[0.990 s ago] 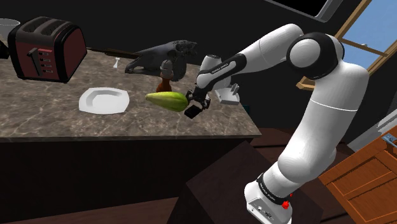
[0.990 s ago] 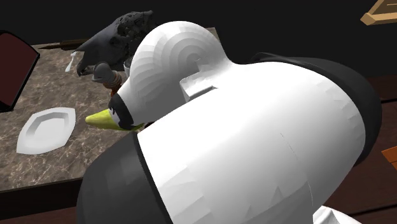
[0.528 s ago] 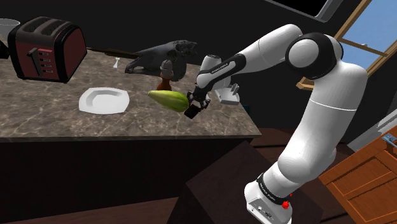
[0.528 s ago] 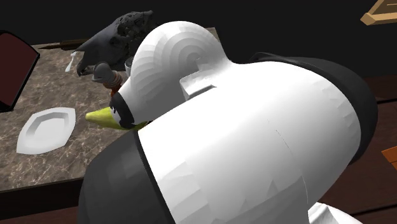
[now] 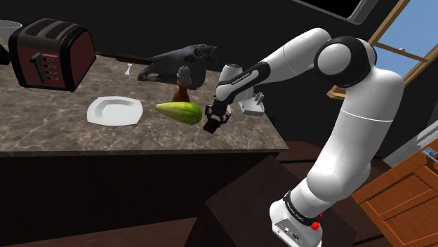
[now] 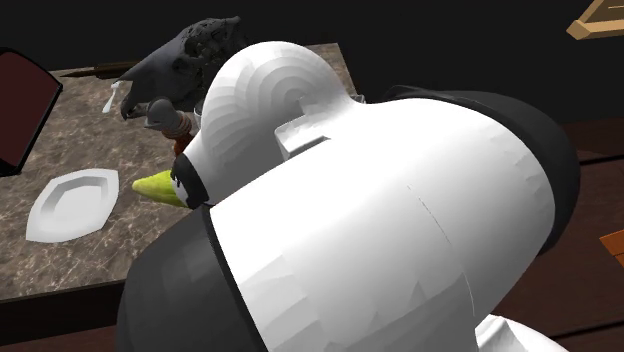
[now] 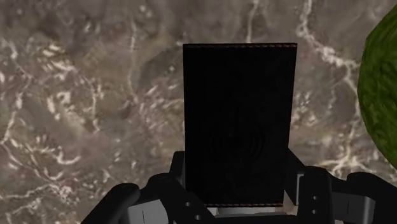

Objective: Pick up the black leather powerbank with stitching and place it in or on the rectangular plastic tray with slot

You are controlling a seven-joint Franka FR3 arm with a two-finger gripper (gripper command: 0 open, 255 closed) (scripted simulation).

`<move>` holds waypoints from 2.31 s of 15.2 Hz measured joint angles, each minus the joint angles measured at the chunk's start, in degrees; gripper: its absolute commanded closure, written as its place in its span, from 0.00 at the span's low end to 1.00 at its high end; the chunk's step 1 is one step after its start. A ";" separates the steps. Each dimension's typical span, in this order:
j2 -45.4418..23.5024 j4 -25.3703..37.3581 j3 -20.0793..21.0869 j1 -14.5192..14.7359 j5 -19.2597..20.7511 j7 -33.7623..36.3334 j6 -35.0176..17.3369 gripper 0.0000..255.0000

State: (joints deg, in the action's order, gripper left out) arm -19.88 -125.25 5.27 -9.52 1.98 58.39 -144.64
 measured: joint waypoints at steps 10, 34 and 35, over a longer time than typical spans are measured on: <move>4.61 1.23 0.44 -0.05 -0.71 -0.17 5.81 1.00; 15.18 7.33 0.73 -0.52 -2.19 -1.26 22.43 1.00; 15.08 7.78 0.45 -0.85 -2.20 -1.86 22.78 1.00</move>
State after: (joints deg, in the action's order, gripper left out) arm -4.81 -117.47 5.72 -10.37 -0.22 56.52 -121.86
